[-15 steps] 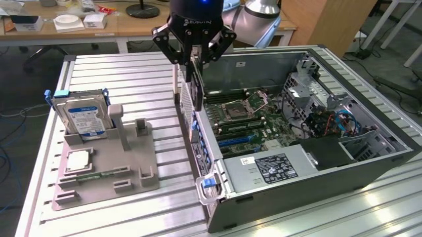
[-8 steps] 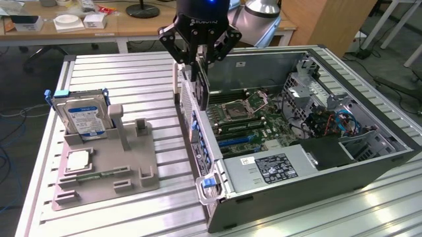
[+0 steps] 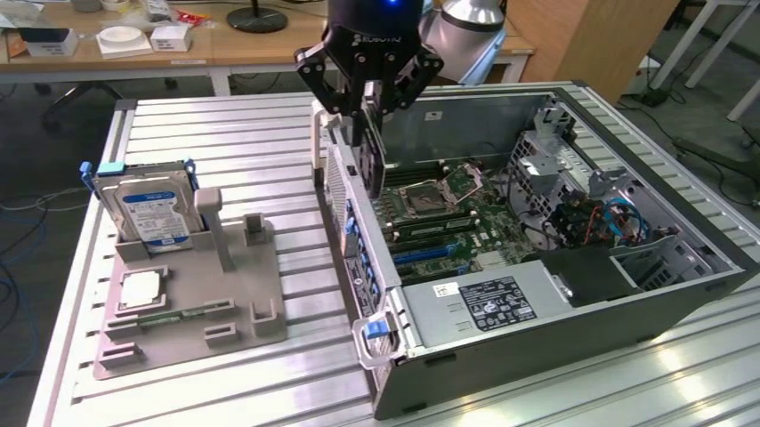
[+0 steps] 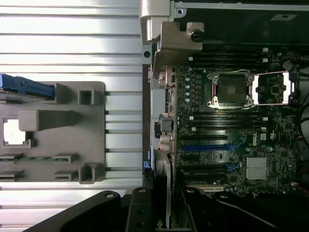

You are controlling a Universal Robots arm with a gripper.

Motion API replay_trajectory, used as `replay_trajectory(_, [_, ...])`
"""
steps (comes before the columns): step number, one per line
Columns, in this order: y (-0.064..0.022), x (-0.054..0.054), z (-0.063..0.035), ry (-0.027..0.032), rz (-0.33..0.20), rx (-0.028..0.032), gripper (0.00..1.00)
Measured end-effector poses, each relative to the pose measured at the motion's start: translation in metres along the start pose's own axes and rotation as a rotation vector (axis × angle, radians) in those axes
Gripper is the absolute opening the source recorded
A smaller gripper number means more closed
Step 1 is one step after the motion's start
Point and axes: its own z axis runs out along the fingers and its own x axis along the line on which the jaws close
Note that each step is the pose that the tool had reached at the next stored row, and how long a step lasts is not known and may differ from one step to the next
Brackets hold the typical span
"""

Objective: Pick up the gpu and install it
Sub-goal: 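Pick up the gpu and move the gpu toward the slot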

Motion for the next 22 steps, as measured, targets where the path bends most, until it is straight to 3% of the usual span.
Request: replay_trajectory(22, [0.0005, -0.026, 0.0005, -0.0001, 0.0, 0.0, 0.27])
